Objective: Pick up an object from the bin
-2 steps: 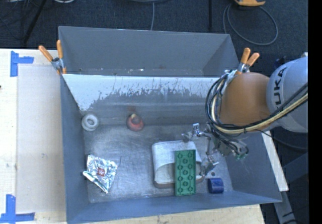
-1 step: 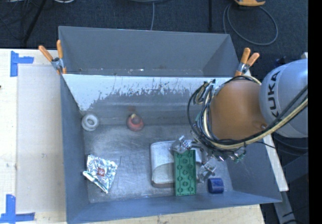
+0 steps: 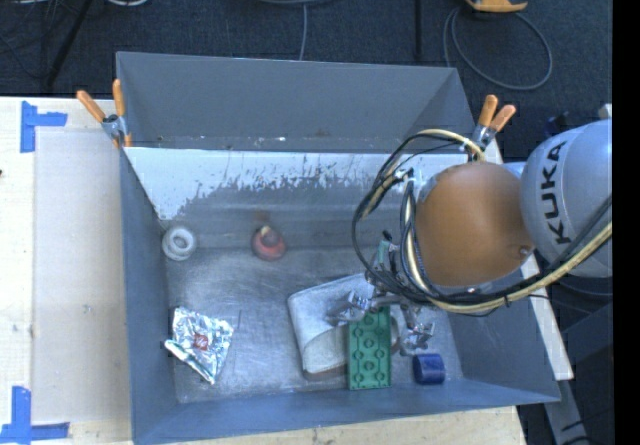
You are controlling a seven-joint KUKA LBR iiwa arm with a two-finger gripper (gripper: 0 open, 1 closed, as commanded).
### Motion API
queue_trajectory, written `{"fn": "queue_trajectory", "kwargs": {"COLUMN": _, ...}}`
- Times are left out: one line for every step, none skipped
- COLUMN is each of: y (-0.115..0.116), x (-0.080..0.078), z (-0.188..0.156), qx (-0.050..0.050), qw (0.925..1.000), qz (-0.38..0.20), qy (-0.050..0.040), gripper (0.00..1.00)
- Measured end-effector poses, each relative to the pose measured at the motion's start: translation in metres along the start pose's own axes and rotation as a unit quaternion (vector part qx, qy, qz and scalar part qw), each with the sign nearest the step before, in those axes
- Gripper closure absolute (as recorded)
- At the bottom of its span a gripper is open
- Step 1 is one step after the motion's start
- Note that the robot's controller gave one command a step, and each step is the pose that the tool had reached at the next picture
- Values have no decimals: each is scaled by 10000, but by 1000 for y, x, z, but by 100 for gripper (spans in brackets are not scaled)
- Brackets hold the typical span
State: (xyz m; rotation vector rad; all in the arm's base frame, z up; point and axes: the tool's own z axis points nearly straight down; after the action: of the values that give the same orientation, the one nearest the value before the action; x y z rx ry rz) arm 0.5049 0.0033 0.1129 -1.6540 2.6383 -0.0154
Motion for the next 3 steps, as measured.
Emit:
{"fn": "queue_trajectory", "kwargs": {"y": -4, "x": -4, "z": 11, "qx": 66, "qw": 9929, "qz": -1182, "qy": -69, "gripper": 0}}
{"fn": "queue_trajectory", "kwargs": {"y": -8, "x": -10, "z": 16, "qx": 58, "qw": 9851, "qz": -1721, "qy": -54, "gripper": 0}}
{"fn": "queue_trajectory", "kwargs": {"y": -6, "x": -16, "z": 15, "qx": 65, "qw": 9849, "qz": -1725, "qy": -121, "gripper": 100}}
